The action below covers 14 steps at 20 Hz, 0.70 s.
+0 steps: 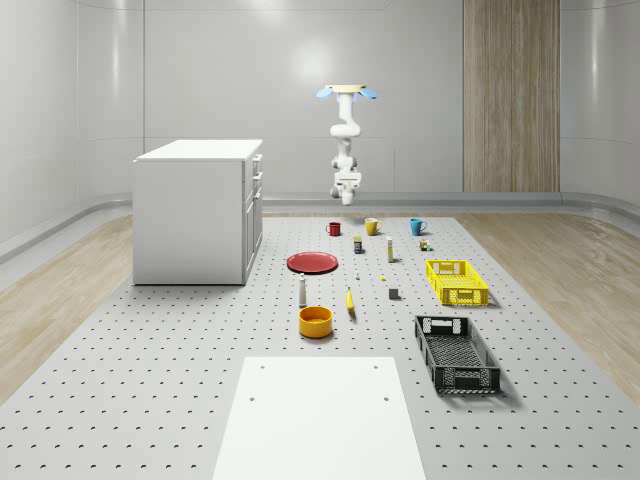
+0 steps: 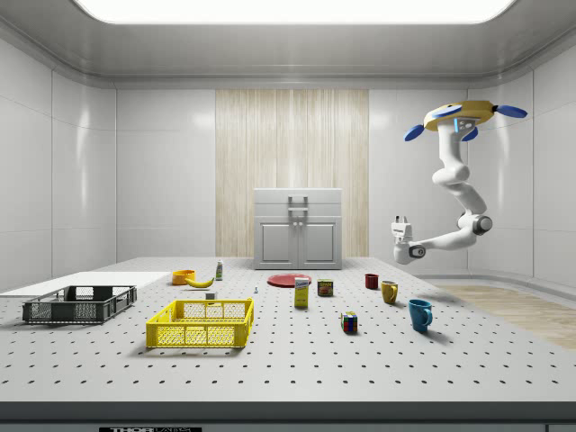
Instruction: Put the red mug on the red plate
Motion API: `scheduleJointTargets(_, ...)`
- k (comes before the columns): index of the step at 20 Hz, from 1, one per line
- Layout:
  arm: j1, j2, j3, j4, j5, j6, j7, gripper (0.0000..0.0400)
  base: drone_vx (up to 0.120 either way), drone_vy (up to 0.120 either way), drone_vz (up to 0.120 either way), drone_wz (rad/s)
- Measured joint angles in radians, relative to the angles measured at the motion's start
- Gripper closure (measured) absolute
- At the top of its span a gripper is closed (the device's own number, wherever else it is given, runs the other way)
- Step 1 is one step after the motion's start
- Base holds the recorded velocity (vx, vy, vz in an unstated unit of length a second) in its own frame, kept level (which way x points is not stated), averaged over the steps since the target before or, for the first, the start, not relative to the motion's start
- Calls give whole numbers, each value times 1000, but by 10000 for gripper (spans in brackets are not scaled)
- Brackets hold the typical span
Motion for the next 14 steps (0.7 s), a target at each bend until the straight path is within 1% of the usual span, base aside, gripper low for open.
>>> scheduleJointTargets(8, -6, -4, 17, -5, -24, 6, 3, 0, 120, -120, 0, 0)
scheduleJointTargets(9, -7, -5, 22, -5, -30, 7, 4, 0, 80, -120, 0, 0)
scheduleJointTargets(14, -18, -8, 58, -10, -82, 11, 11, 0, 0, -120, 0, 0)
